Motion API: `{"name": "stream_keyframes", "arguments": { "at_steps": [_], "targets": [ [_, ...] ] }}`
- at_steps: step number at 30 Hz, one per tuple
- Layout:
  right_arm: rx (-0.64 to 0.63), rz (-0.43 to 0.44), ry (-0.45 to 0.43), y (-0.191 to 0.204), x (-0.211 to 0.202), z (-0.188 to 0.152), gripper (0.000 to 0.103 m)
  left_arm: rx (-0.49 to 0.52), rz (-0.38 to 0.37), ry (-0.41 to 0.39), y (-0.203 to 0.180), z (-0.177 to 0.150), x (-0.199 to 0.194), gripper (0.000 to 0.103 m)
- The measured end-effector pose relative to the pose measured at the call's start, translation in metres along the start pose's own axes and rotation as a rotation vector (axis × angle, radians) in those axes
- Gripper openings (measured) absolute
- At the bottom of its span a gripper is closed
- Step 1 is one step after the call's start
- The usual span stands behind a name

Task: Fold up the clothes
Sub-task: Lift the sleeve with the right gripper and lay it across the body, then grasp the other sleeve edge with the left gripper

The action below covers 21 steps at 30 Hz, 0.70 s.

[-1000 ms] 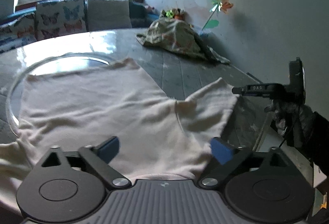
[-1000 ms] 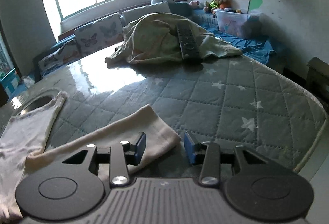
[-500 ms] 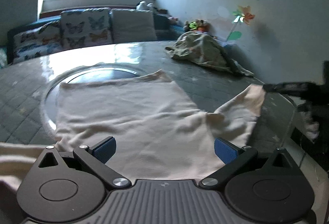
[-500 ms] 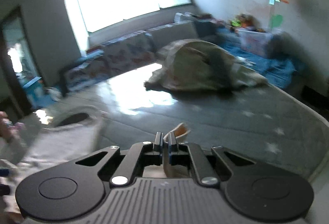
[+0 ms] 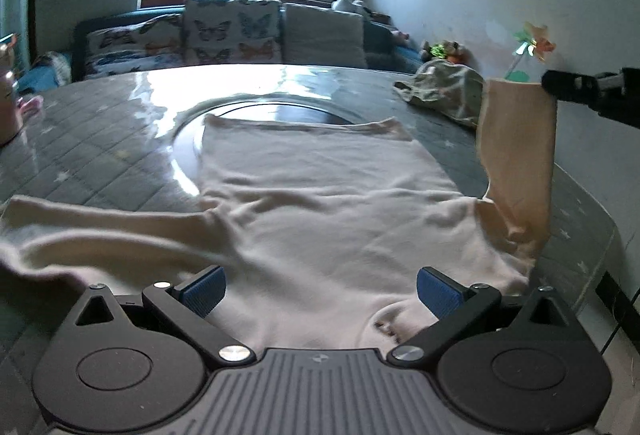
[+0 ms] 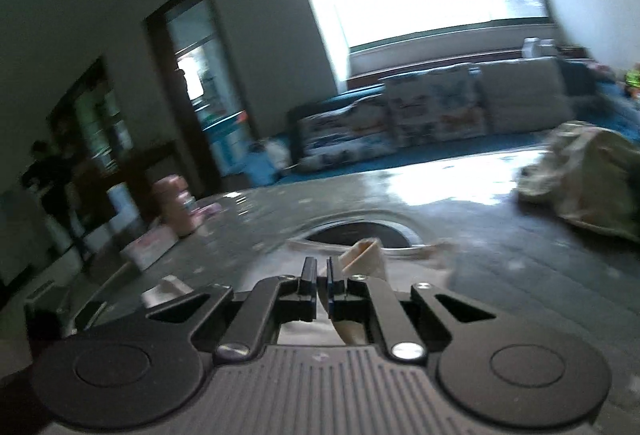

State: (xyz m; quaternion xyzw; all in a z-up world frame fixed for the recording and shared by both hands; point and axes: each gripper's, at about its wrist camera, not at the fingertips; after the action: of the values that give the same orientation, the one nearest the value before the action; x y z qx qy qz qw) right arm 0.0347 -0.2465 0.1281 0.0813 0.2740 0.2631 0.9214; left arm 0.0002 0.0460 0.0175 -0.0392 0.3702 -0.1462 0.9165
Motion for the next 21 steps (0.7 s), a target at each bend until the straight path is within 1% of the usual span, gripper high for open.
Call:
{"name": "stream_keyframes", "arguments": {
  "at_steps": [4,11,16,21],
  "targets": [
    [-0.056,0.082,0.043,0.037,0.023,0.004,0.004,-0.040,0.015,-0.008,0.013,-0.005,-0.006,0.103],
    [-0.090,0.145,0.072,0.068,0.040,0.004,0.005,-0.077,0.027,-0.012,0.024,-0.010,-0.011,0.103],
    [-0.115,0.185,0.092,0.088,0.051,0.005,0.011,-0.086,0.027,-0.016,0.026,-0.011,-0.013,0.103],
    [-0.145,0.082,0.130,0.062,0.049,0.005,0.011,-0.083,0.021,-0.032,0.023,-0.010,-0.016,0.103]
  ]
}}
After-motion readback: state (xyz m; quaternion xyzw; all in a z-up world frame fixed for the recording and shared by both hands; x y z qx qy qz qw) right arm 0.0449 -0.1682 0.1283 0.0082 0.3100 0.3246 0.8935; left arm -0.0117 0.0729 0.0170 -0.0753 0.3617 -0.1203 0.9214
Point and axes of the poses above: each gripper's, at about its wrist camera, not at the fingertips, and x roughly the way its jaws point, y to its left, z to its top, and after that the axes turned 3 degrees about y, right-handed
